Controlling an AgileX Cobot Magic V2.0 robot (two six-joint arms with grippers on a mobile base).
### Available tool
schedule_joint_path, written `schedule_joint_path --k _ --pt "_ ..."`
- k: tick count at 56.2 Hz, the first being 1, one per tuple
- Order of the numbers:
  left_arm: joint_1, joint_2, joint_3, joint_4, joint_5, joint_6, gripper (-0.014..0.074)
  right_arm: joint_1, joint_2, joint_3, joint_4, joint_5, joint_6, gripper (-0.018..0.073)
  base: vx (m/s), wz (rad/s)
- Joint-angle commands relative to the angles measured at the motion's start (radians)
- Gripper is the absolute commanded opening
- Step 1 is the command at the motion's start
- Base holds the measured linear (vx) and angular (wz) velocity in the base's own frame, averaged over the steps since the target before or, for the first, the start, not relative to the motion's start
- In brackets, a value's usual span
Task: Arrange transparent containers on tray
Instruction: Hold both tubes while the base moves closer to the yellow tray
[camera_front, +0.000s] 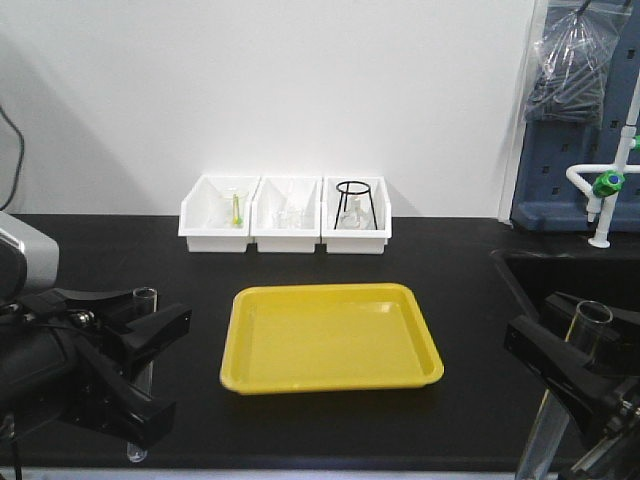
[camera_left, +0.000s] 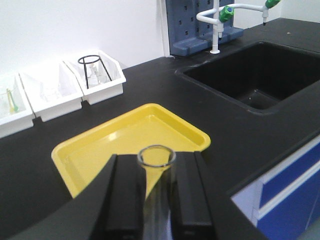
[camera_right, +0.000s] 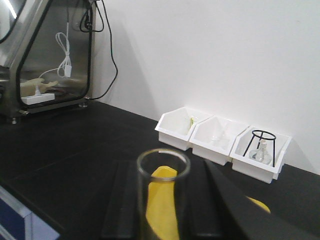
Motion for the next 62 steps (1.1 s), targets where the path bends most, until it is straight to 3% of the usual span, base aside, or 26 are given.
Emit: schedule_joint_path --k 1,62 --pt "-0.006 -0.012 -0.03 -0.003 -0.076 -0.01 -0.0001 -0.002 -0.008 -0.031 0.016 -0.042 -0.003 -0.0011 0.39 -0.14" --pt "-0.006 -0.012 -0.03 -0.003 -0.076 -0.01 -0.0001 -0.002 -0.002 -0.031 0.016 -0.042 -0.003 -0.0011 0.31 0.0"
